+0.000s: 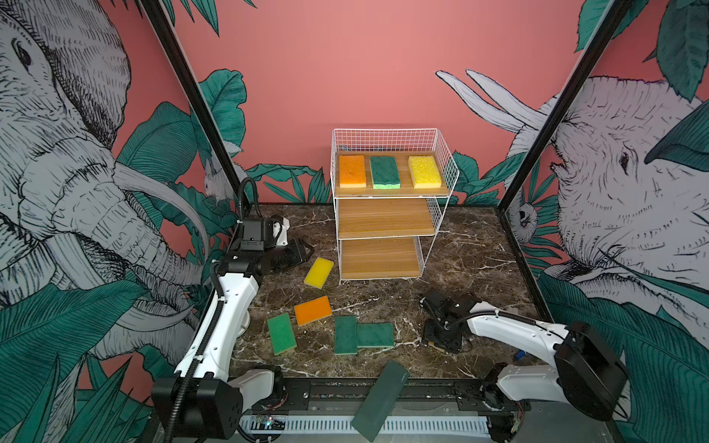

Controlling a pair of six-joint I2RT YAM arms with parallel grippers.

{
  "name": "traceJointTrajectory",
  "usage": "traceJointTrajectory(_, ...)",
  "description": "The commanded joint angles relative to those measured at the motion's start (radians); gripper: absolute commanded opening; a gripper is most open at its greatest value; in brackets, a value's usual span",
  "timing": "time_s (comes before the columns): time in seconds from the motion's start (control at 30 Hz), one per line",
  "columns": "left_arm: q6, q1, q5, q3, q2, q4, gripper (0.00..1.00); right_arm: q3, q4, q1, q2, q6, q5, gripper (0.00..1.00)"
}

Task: Arrange cleaning sponges on a shelf
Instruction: Pick up the cleaning sponge from the bottom-right of the table.

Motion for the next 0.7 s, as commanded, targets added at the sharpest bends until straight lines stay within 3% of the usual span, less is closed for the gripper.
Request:
traceJointTrajectory(0.0,0.014,0.007,0.007,0.034,-0.022,-0.014,0.52,0.031,-0.074,-0.005,-0.024,-0.024,0.027,0.65)
traceJointTrajectory(0.43,0.035,0.007,-0.011,0.058,-0.045,-0.04,0.52,0.126,-0.184,0.091,-0.125,-0.046,0.078,0.62)
traceJointTrajectory(0.67,0.06,0.007,-0.02,0.082,-0.065,-0.072,0.52,0.348,-0.29,0.197,-0.061,-0.145,0.135,0.61)
